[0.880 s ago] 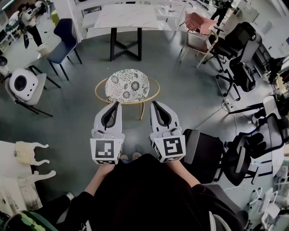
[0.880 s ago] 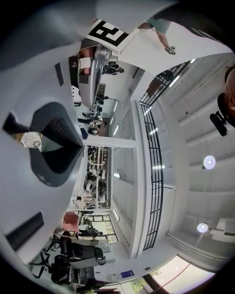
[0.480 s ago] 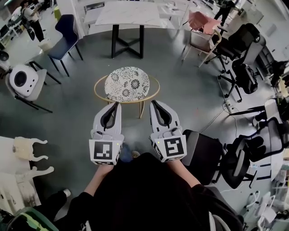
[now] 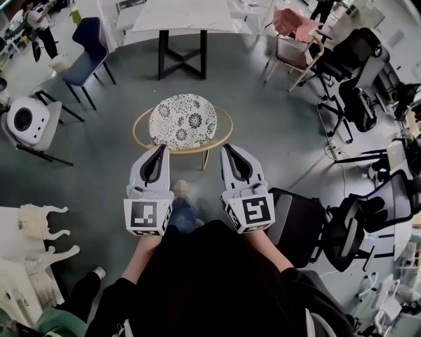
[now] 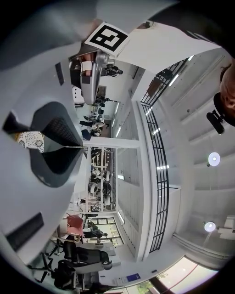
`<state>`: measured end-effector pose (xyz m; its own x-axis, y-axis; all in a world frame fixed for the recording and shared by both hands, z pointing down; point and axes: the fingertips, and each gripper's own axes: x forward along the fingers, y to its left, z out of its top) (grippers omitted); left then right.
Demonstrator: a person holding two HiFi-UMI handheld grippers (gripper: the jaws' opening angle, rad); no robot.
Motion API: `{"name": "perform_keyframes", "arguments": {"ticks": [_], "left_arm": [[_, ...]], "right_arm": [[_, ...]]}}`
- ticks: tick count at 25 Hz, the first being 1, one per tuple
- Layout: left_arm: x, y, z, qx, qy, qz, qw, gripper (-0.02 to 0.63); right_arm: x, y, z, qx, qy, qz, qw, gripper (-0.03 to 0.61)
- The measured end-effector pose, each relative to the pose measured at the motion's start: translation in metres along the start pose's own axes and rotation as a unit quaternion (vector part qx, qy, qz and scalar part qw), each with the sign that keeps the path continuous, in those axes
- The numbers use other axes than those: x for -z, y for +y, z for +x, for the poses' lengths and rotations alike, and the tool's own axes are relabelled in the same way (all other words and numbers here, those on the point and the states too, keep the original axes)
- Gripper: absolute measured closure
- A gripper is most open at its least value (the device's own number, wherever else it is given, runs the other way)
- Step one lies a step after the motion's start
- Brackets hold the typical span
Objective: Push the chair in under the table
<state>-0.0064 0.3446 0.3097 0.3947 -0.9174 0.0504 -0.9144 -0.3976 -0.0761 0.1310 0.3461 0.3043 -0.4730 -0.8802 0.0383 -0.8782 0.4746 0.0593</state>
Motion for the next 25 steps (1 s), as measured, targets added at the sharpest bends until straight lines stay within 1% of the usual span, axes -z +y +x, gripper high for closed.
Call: {"name": "perform_keyframes", "arguments": {"ticks": [4,7,10,13,15,21,25], "left_arm": [[0.008,0.019,0.029,0.002,0.000,0.000,1.0000,0.606],[0.015,0.037,0.057,0.013,0.006,-0.013,0.9998,0.606],[0.020,0.059,0.085,0.025,0.006,-0.014,0.9996,0.606],[0.017,0.074,0.111,0.036,0.002,-0.015,0.9992,0.606],[0.020,0.081,0.125,0.046,0.007,-0.012,0.9988,0.606],[0.035,0.101,0.159,0.068,0.019,-0.011,0.9974,0.606],[0.046,0.105,0.172,0.071,0.026,-0.017,0.9970,0.605]], "right_arm": [[0.009,-0.011,0.034,-0.001,0.010,-0.003,1.000,0.557],[0.014,-0.016,0.065,-0.001,0.017,-0.007,1.000,0.557],[0.019,-0.019,0.101,-0.003,0.023,-0.004,1.000,0.557],[0.023,-0.028,0.129,0.007,0.031,0.003,0.999,0.557],[0.026,-0.035,0.145,0.014,0.039,0.003,0.999,0.557],[0.041,-0.043,0.179,0.032,0.062,-0.002,0.998,0.557],[0.057,-0.049,0.187,0.038,0.087,-0.005,0.996,0.557]]}}
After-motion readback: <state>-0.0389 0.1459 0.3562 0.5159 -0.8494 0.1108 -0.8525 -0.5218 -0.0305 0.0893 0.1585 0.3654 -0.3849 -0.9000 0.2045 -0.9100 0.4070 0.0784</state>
